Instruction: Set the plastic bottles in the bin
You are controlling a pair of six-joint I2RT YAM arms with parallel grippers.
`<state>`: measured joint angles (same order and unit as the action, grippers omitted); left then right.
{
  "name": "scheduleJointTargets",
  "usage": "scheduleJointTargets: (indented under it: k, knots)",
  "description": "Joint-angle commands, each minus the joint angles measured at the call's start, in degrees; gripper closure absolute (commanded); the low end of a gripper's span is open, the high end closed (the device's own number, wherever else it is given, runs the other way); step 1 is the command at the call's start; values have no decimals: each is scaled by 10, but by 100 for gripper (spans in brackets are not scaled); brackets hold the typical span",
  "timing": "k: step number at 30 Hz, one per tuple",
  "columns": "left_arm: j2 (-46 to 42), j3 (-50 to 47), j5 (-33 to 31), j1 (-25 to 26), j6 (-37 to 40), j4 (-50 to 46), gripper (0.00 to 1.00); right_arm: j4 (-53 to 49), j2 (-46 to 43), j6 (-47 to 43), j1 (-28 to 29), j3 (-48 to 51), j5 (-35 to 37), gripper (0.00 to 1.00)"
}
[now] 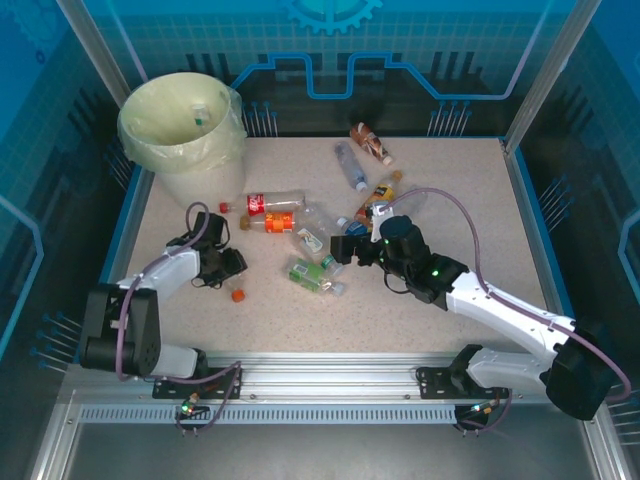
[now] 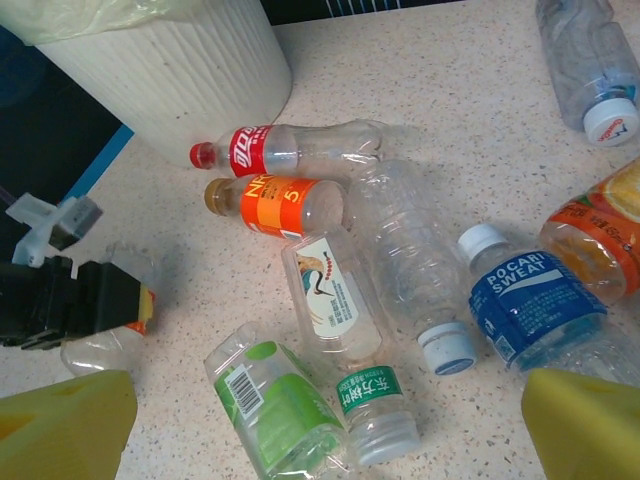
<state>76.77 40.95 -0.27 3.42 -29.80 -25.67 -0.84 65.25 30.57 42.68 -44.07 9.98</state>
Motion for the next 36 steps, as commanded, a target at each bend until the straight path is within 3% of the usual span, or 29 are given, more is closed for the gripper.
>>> scheduleJointTargets:
  k: [1,7,15,19,25,36]
  knots:
    - [-58,20,38,-1,13,29,50,51,-10,-27,-4,12,-37,0]
    - [-114,85,102,11,6,112,49,178,-4,-12,-6,25,-60,0]
    - [-69,204,155,11,-39,240,50,199,38,-41,-7,-34,-154,0]
    - [-40,282,99,11,-17,240,49,193,39,-38,-7,-43,-157,0]
    - [41,412,-30,-5,81,222,50,167,28,-40,-7,-39,-147,0]
    - [202,603,-101,-86,174,195,50,115,-17,-55,-7,-18,-106,0]
